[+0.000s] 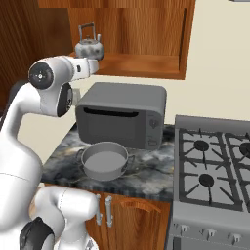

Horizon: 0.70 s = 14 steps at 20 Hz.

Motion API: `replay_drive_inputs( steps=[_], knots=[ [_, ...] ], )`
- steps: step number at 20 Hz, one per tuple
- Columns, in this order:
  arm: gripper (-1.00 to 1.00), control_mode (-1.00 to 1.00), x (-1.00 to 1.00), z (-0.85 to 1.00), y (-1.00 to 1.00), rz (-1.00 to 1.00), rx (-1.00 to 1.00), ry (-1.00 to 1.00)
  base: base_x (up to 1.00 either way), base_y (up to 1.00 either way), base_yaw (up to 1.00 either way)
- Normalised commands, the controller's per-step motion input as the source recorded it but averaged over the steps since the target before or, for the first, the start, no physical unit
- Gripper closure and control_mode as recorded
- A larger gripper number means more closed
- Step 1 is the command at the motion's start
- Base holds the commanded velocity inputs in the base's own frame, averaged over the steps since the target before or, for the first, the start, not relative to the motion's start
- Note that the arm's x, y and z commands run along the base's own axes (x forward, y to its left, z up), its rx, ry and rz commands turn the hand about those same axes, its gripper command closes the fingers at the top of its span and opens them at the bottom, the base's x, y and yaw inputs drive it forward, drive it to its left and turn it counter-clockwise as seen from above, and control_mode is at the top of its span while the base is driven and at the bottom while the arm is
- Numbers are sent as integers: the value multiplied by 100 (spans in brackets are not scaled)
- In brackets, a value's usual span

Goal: Pick the kettle from the cabinet and place it on a stove burner. Then pick the pot from the counter and place it on another stove burner. Finally, turn both burners on.

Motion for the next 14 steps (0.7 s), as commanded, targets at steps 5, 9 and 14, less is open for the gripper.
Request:
replay_drive_inputs(
  steps=[5, 9, 14],
  knots=[
    [-100, -100, 31, 2, 0, 0, 0, 0, 0, 0, 0],
    [-100, -100, 34, 12, 0, 0, 0, 0, 0, 0, 0],
    [-100, -100, 34, 13, 0, 2, 0, 0, 0, 0, 0]
  ],
)
